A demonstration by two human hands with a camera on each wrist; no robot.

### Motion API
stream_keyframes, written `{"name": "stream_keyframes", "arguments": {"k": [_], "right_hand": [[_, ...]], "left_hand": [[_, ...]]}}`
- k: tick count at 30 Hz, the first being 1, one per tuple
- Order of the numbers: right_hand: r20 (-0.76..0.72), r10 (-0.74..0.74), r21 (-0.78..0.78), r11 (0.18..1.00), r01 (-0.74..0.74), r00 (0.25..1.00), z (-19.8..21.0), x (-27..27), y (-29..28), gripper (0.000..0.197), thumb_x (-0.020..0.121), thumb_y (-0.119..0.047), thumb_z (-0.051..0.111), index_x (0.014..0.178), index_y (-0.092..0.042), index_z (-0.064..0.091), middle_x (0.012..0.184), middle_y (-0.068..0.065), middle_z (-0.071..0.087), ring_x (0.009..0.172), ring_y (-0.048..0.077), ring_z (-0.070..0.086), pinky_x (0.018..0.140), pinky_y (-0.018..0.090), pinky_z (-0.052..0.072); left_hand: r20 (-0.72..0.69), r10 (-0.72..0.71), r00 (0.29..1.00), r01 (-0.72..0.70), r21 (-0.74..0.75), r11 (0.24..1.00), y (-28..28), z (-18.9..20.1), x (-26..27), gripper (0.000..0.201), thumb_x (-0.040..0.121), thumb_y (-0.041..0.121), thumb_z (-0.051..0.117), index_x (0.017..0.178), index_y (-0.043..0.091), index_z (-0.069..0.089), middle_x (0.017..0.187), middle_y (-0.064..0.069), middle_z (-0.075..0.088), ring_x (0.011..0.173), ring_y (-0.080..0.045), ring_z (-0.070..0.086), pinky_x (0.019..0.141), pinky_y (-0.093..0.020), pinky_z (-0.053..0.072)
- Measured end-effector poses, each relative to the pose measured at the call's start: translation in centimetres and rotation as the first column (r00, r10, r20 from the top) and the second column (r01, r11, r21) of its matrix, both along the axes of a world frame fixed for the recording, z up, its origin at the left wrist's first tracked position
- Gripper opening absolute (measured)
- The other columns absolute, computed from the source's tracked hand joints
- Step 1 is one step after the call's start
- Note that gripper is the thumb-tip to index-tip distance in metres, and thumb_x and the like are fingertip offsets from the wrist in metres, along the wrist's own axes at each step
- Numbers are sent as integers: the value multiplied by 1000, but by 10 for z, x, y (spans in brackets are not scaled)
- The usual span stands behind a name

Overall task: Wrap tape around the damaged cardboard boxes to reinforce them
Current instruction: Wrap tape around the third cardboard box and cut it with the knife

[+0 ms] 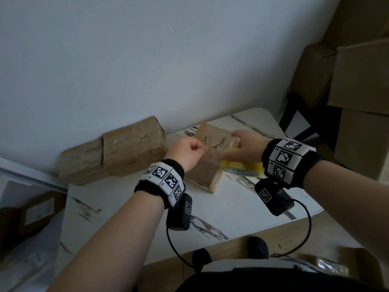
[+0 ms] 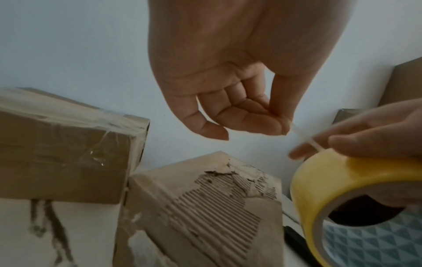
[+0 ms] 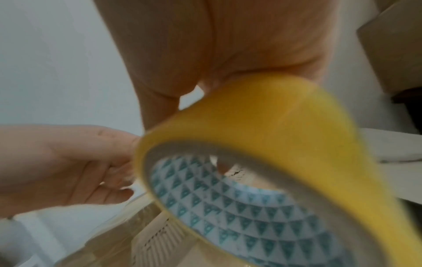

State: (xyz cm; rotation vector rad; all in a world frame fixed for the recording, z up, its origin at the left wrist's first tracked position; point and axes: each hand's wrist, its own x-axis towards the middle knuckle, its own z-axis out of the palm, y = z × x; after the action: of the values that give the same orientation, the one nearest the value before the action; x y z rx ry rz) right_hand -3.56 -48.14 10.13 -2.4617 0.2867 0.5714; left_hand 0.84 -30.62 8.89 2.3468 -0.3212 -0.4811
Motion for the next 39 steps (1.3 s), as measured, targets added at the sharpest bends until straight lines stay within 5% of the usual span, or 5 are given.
{"name": "stream_keyframes", "arguments": {"k": [5,12,18,27,39], "right_hand": [[-119,-35,31,999,39,992,0,1,-1,46,77,-66,56,97,-25,65,98,-3,63,94,16,58,89,33,47],[-158,-353,380,840,387,922,-2,2,2,46,85,-35,65,121,-8,57,121,11,56,113,27,54,103,39,41],[-29,-326,254,912,323,945,7,4,13,26,82,-44,67,90,-19,64,88,-3,58,89,16,54,78,29,38],[49,-348,-180,919,351,936,-4,-13,25,51,71,-69,62,69,-19,57,67,-1,54,61,13,52,50,24,36],[14,-400,-17,916,400,916,-14,11,-8,35,84,-49,61,79,-14,63,82,5,58,74,18,54,68,28,42]], "left_hand": [[-40,10,999,-11,-26,1000,12,2,8,25,90,26,61,66,19,63,64,8,61,66,-6,55,78,-26,43],[-3,21,1000,-21,-26,999,34,3,27,28,92,26,59,65,19,61,62,6,61,67,-11,57,65,-21,42],[-7,-23,1000,23,19,1000,41,-5,37,27,91,30,59,64,23,63,76,0,70,82,-22,67,82,-36,53],[-25,-86,996,84,-64,994,54,-10,49,28,94,23,56,67,21,58,64,9,59,60,-2,54,61,-18,40],[-49,2,999,-4,-42,999,39,-23,65,32,94,26,55,62,23,58,74,-1,67,84,-26,67,86,-36,51]]}}
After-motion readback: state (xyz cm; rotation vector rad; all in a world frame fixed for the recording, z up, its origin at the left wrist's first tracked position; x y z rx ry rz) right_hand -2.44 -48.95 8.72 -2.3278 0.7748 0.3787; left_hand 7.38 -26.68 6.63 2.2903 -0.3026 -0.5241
